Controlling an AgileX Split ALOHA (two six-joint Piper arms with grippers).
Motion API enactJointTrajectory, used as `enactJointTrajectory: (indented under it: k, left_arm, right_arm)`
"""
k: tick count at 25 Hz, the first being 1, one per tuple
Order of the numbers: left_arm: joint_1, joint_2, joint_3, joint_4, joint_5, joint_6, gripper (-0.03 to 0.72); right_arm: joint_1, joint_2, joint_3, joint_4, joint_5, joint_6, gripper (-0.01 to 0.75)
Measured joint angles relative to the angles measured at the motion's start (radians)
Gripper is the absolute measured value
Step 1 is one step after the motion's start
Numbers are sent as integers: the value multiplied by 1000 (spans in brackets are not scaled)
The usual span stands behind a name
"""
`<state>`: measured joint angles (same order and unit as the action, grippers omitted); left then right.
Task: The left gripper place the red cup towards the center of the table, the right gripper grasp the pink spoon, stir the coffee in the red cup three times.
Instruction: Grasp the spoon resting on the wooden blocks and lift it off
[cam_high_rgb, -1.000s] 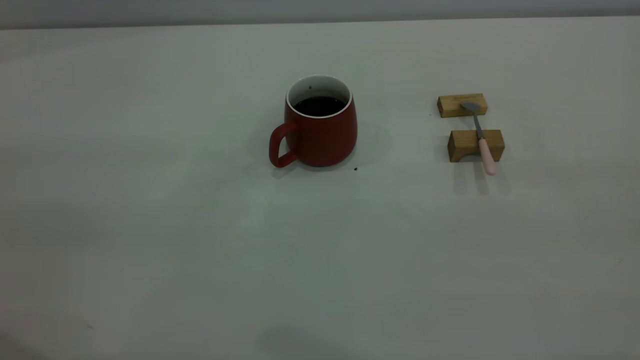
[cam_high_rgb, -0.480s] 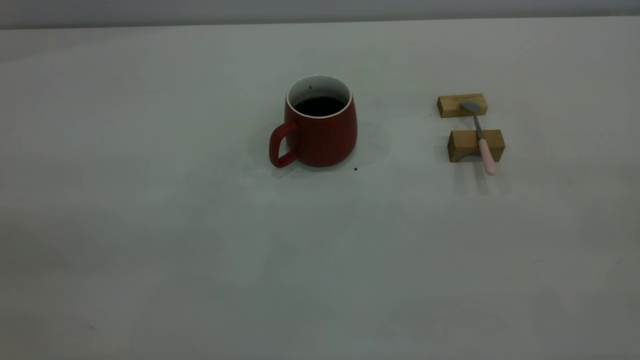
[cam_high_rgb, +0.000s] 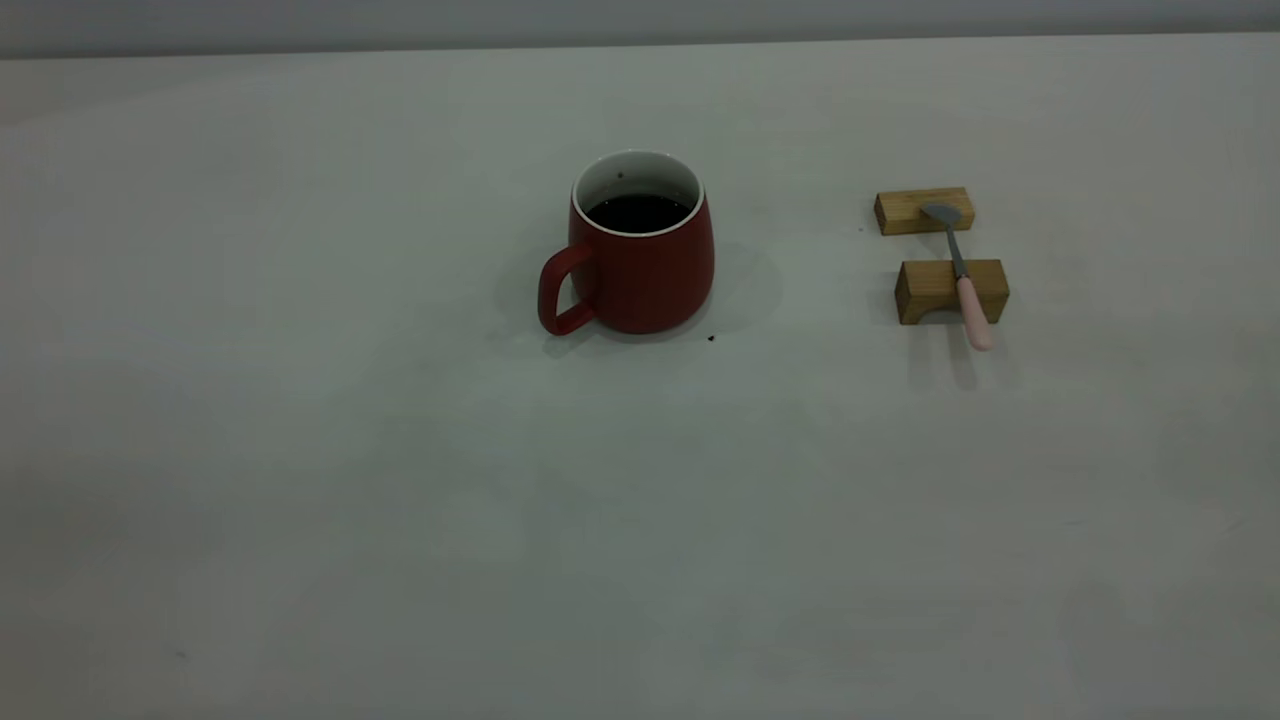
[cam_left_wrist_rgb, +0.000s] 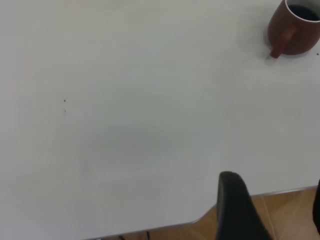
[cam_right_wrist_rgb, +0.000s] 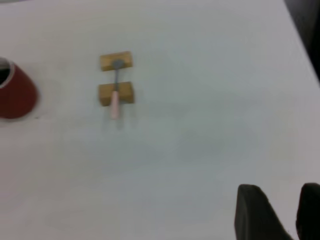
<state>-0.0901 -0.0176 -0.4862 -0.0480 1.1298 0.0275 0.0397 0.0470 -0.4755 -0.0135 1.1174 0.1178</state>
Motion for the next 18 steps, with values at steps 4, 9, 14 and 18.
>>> enactJointTrajectory:
  k: [4,9,14,18]
  left_arm:
    - [0,0,0,-3,1,0,446]
    - [0,0,0,-3,1,0,446]
    - [0,0,0,-3,1,0,446]
    - [0,0,0,-3,1,0,446]
  right_arm:
    - [0,141,-11,77,-118,-44,360]
    - [0,401,-14,197,-356,-131,499]
    - [0,745,-26,401,-558,-301,532]
    - [0,1064,-107,587,-581,-513,534]
